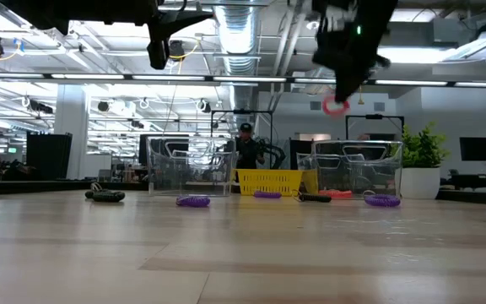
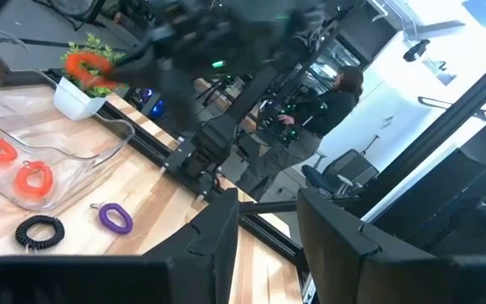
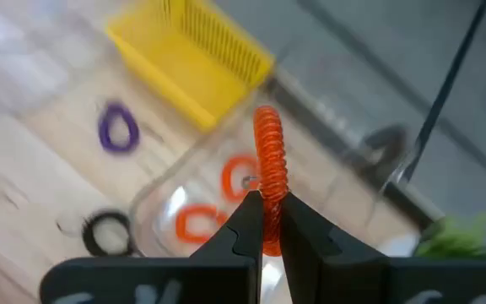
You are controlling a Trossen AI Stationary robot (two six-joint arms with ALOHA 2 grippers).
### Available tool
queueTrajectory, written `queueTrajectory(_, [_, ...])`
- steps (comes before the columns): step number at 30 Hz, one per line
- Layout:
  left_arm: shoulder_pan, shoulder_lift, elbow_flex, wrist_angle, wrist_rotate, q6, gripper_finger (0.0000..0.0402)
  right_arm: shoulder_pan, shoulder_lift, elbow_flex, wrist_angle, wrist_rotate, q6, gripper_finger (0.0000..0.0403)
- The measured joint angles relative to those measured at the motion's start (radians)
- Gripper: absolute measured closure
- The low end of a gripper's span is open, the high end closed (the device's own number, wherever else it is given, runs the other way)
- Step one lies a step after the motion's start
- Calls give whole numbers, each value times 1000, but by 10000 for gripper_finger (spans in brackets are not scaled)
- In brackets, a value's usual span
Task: Sort spring keychains
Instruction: Put the orange spring keychain into the right transparent bin
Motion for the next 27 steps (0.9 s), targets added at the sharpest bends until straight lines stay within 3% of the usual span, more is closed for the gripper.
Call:
queueTrajectory(5, [0,0,0,-1,9,-1,284,-147,0,-117,127,-204,-11,386])
queueTrajectory(12, [-6,0,0,-2,26,-7,285,-309,1,-176,242,-352,-18,387])
queueTrajectory(27, [-6,0,0,-17,26,-7,285,-375,1,-285,381,-383,0,381])
